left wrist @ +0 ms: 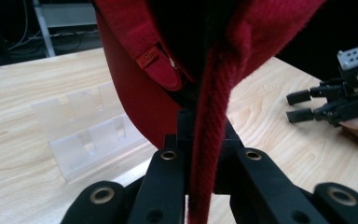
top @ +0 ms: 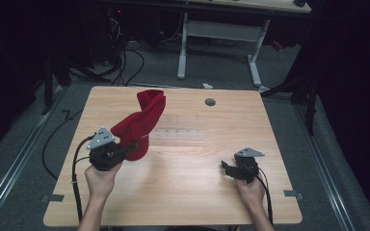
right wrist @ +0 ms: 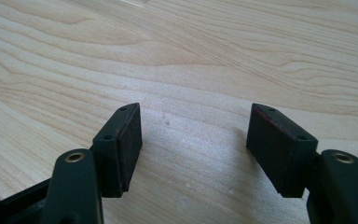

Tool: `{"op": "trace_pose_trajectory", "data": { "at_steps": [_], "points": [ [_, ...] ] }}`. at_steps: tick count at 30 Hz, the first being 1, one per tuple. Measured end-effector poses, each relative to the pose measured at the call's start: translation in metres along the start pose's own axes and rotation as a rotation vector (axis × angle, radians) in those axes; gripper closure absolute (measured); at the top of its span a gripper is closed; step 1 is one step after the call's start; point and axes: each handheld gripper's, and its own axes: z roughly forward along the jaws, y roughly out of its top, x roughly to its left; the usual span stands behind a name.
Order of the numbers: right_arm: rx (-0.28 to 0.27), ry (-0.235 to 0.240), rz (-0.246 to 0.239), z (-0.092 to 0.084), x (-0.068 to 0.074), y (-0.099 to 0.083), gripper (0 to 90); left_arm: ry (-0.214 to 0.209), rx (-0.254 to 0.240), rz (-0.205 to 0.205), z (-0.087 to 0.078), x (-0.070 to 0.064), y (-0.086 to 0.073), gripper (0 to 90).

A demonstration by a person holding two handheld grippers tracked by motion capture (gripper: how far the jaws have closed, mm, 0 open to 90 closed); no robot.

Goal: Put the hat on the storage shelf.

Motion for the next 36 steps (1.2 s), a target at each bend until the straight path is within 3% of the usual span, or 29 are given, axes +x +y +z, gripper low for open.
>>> {"op": "trace_pose_trajectory", "data": {
  "at_steps": [9, 17, 33, 36],
  "points": [
    [0.001, 0.001, 0.001, 0.0, 0.0, 0.0, 35.5, -0.006, -0.038, -0.002, 0.006, 0.005, 0.02, 85.4],
    [0.001, 0.002, 0.0, 0.0, 0.0, 0.0, 35.3, 0.019, -0.06, -0.007, 0.016, 0.016, 0.035, 85.3],
    [0.001, 0.001, 0.0, 0.0, 0.0, 0.0, 35.2, 0.054, -0.077, 0.016, 0.038, 0.039, 0.048, 85.2],
    [0.001, 0.001, 0.0, 0.0, 0.0, 0.0, 35.2, 0.067, -0.086, -0.003, 0.042, 0.045, 0.049, 85.0]
  ]
}}
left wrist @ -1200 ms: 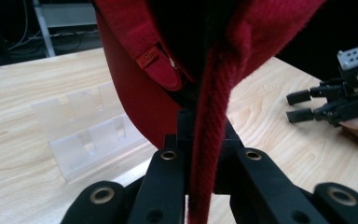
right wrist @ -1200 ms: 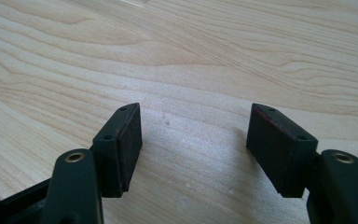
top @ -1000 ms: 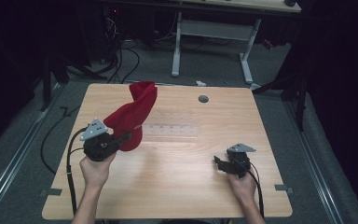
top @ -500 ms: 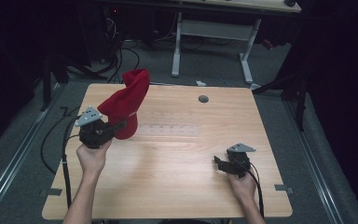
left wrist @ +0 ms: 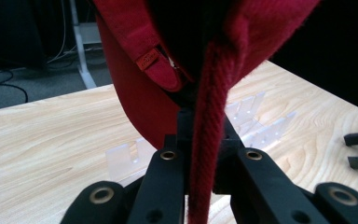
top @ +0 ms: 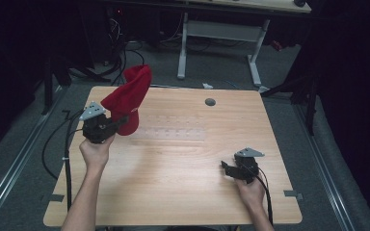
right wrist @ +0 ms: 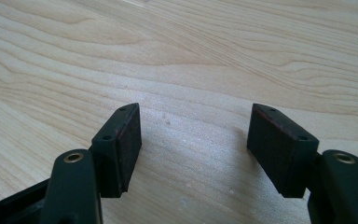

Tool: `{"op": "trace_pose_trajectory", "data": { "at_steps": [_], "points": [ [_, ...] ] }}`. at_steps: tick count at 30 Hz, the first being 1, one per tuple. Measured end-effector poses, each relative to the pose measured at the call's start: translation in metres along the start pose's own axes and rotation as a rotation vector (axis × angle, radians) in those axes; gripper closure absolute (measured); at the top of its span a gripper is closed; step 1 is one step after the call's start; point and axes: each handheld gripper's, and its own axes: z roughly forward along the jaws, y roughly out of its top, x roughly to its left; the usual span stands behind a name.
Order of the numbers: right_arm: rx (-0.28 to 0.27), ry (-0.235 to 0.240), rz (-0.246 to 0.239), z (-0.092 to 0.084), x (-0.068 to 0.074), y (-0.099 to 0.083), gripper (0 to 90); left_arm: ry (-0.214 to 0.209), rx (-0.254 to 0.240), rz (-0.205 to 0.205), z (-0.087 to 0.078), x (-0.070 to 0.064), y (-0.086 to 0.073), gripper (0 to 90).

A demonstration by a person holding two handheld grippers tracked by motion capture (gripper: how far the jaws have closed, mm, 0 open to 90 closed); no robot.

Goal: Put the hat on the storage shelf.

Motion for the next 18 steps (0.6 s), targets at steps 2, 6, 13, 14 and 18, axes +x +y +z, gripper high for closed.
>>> {"op": "trace_pose_trajectory", "data": {
  "at_steps": [2, 6, 13, 14, 18],
  "points": [
    [0.0, -0.001, -0.001, 0.0, 0.0, 0.0, 35.2, 0.008, -0.004, -0.008, 0.003, 0.004, 0.0, 85.1],
    [-0.001, 0.0, -0.001, 0.0, 0.0, 0.0, 35.2, 0.023, 0.008, -0.009, 0.01, 0.009, 0.0, 85.0],
    [0.0, -0.001, 0.002, 0.0, 0.0, 0.0, 35.2, 0.024, 0.01, -0.003, 0.02, 0.013, 0.0, 85.0],
    [0.0, -0.002, 0.002, 0.0, 0.0, 0.0, 35.2, 0.025, 0.01, -0.003, 0.022, 0.014, 0.0, 85.0],
    [0.0, -0.002, 0.003, 0.0, 0.0, 0.0, 35.1, 0.039, 0.012, 0.002, 0.027, 0.017, -0.003, 85.1]
  ]
}}
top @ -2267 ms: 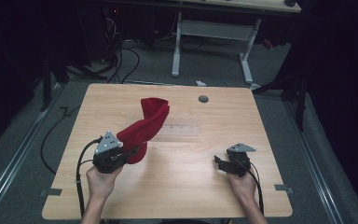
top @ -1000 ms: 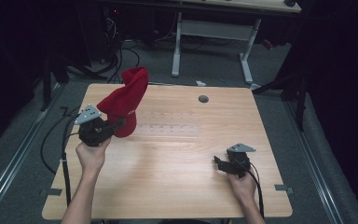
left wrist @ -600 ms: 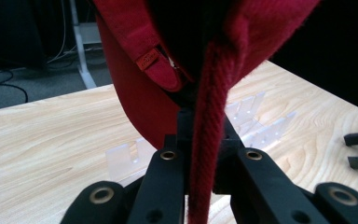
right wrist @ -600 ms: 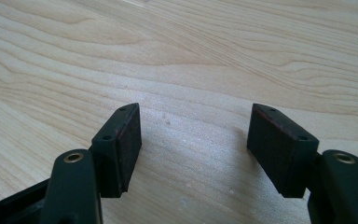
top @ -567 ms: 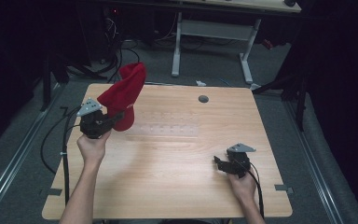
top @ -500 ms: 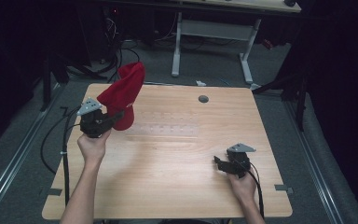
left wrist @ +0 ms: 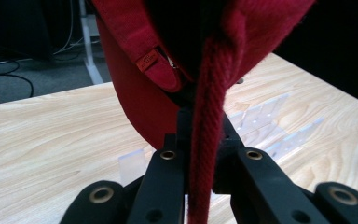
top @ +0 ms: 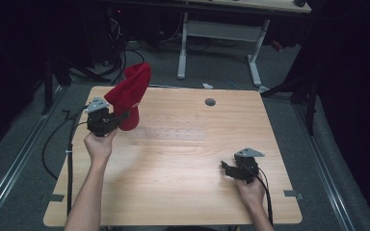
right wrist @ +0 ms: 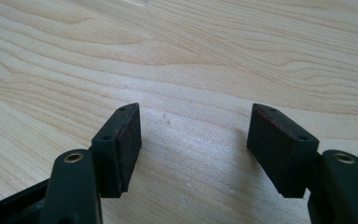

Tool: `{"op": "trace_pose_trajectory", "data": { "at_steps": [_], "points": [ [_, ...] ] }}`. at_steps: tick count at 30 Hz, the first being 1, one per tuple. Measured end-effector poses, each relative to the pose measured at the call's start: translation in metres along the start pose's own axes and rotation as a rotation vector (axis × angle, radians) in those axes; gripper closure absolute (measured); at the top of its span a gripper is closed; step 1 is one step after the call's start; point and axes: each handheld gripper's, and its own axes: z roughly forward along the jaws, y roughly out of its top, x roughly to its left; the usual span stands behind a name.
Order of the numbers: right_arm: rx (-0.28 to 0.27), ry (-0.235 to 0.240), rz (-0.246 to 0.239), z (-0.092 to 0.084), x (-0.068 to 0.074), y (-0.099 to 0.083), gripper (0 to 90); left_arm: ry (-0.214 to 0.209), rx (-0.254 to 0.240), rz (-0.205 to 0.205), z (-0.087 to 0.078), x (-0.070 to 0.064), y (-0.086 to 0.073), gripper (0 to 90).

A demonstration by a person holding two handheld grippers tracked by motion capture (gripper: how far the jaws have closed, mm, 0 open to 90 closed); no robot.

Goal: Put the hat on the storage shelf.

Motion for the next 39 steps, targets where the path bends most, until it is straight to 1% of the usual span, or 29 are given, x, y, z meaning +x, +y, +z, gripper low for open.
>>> {"op": "trace_pose_trajectory", "data": {
  "at_steps": [1, 6, 12, 17, 25, 30, 39],
  "points": [
    [0.0, 0.0, 0.0, 0.0, 0.0, 0.0, 35.1, 0.002, -0.002, -0.003, 0.001, 0.001, 0.0, 85.0],
    [0.0, 0.0, 0.0, 0.0, 0.0, 0.0, 35.1, 0.015, 0.002, 0.009, 0.004, 0.004, -0.003, 85.0],
    [0.0, 0.001, 0.0, 0.0, 0.0, 0.0, 35.0, 0.014, 0.004, 0.017, 0.007, 0.005, -0.006, 84.9],
    [0.001, 0.001, 0.0, 0.0, 0.0, 0.0, 35.0, 0.023, 0.012, 0.031, 0.009, 0.007, -0.01, 84.7],
    [0.0, 0.001, 0.0, 0.0, 0.0, 0.0, 35.0, 0.027, 0.004, 0.014, 0.009, 0.013, -0.018, 84.5],
    [0.0, 0.0, -0.002, 0.0, 0.0, 0.0, 34.9, 0.03, 0.003, 0.01, 0.01, 0.014, -0.02, 84.6],
    [0.0, 0.0, -0.002, 0.0, 0.0, 0.0, 34.9, 0.039, 0.019, 0.016, 0.01, 0.014, -0.022, 84.3]
  ]
}}
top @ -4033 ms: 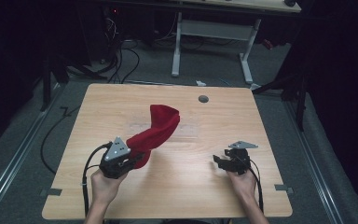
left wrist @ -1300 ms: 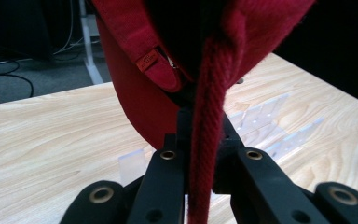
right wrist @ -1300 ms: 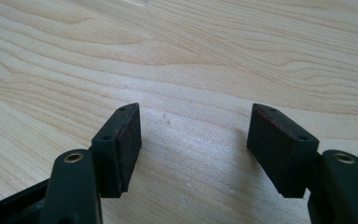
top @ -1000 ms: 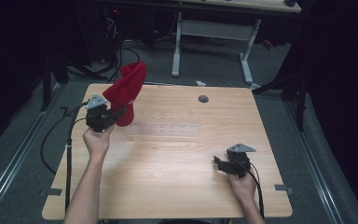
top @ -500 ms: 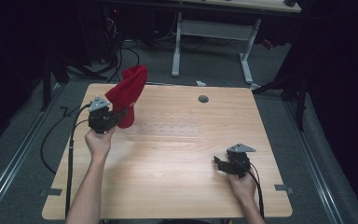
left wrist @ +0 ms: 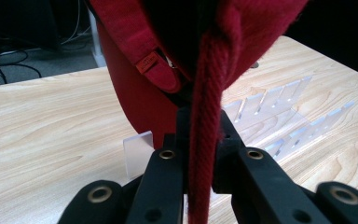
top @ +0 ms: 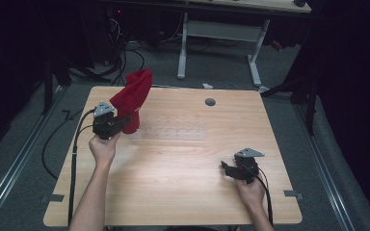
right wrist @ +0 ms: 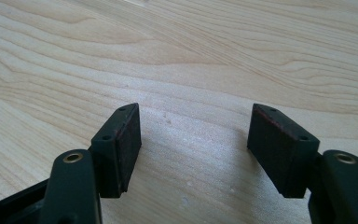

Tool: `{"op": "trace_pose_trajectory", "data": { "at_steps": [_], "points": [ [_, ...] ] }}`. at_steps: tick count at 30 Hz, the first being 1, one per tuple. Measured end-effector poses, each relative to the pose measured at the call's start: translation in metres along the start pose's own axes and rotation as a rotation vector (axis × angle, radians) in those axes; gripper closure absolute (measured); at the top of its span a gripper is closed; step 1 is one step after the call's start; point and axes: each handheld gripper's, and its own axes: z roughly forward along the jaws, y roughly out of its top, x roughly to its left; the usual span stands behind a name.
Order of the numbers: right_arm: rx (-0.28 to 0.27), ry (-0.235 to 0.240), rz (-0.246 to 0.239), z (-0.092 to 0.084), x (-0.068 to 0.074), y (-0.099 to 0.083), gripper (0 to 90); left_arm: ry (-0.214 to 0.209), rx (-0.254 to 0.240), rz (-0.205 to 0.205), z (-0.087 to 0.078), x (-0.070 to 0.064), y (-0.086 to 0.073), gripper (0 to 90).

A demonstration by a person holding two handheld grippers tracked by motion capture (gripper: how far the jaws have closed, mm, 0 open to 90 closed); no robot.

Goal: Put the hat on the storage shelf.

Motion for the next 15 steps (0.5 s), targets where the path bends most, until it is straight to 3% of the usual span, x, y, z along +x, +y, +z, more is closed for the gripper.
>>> {"op": "trace_pose_trajectory", "data": {
  "at_steps": [9, 15],
  "points": [
    [0.0, 0.001, -0.001, 0.0, 0.0, 0.0, 34.7, 0.018, 0.025, 0.002, 0.0008, 0.0021, -0.0025, 84.2],
    [0.0, 0.001, -0.002, 0.0, 0.0, 0.0, 34.7, 0.022, 0.026, -0.019, -0.0006, 0.0069, -0.007, 84.2]
  ]
}}
